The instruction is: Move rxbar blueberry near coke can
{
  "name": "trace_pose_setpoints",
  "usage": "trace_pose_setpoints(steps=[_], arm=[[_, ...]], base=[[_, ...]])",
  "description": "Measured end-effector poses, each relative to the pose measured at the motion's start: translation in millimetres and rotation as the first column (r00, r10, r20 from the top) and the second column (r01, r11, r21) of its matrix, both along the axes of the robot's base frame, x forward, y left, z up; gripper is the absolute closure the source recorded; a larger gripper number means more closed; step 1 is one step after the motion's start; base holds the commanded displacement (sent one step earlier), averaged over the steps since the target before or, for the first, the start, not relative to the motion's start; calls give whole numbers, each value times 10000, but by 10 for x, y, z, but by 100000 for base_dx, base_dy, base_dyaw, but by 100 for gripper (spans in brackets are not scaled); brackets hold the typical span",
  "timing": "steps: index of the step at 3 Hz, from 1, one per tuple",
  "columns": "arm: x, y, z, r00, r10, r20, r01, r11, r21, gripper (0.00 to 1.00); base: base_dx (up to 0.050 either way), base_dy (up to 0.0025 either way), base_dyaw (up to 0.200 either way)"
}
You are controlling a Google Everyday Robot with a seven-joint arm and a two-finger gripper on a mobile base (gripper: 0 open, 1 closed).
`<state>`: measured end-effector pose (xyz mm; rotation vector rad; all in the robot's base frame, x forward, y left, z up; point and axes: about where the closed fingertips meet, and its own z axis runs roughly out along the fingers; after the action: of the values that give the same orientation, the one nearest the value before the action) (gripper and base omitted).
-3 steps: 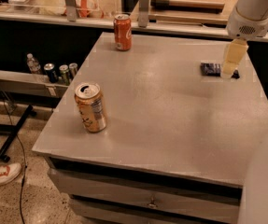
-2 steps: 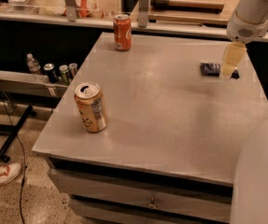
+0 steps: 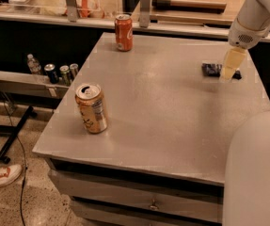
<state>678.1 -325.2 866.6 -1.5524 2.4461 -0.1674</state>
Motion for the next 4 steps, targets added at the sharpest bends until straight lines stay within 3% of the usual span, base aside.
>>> trace_pose_setpoints(steps=[2,4], arm=[[30,0,-152,9995,-72,-319,81,9996,274,0],[27,8,-260,9986,-55,-521,80,9989,471,41]], base=[[0,0,0],[0,0,0]])
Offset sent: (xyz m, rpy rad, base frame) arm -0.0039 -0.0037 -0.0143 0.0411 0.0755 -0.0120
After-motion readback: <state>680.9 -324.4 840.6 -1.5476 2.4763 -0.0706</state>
